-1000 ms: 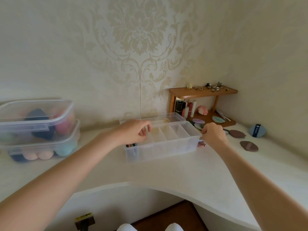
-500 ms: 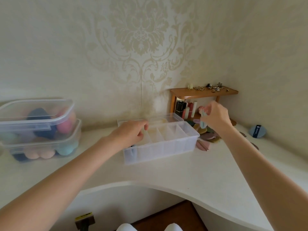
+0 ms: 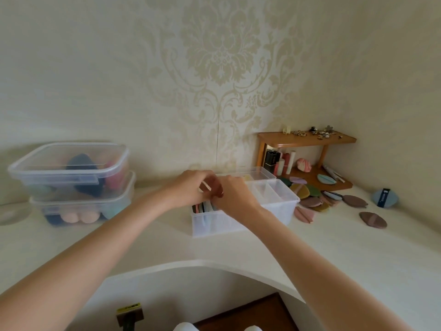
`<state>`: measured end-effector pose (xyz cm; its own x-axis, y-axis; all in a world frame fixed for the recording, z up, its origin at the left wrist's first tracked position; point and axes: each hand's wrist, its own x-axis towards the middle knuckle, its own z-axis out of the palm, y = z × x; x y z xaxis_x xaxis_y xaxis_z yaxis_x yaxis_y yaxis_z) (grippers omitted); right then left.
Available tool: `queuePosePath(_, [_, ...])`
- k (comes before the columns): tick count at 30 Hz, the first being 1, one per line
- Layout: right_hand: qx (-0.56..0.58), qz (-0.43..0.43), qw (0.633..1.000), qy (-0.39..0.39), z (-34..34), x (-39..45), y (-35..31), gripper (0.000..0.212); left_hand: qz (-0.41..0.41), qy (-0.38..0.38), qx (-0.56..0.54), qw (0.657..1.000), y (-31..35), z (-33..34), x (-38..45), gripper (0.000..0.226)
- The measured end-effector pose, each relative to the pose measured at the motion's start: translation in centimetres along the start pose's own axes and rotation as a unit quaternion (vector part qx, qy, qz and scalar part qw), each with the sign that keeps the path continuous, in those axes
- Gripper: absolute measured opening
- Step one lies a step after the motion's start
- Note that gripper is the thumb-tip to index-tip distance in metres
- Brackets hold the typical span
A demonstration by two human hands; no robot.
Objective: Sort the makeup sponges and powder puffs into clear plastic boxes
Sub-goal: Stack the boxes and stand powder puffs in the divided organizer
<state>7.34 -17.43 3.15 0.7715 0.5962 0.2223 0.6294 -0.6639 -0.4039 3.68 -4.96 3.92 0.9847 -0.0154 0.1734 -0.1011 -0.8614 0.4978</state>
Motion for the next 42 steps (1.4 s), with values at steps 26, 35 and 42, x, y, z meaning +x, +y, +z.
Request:
queuePosePath(26, [-0.073,0.249,0.964,0.061,-6.2,-2.9,14.2,0.007,-0.039,-0.086,0.122,0.988,1.4,0.7,2.0,0.035])
queuePosePath(35, [0.13,0.04,0.986,0.1,-5.0,-2.1,2.1,0.023,-0.028,-0.065,0.117,0.991,1.1,0.5,1.2,0.031])
queuePosePath(42, [-0.019,0.005,0.997,0.075,0.1,-0.9,0.2,0.022,-0.026,-0.057,0.105,0.993,0.9,0.3,0.2,0.03])
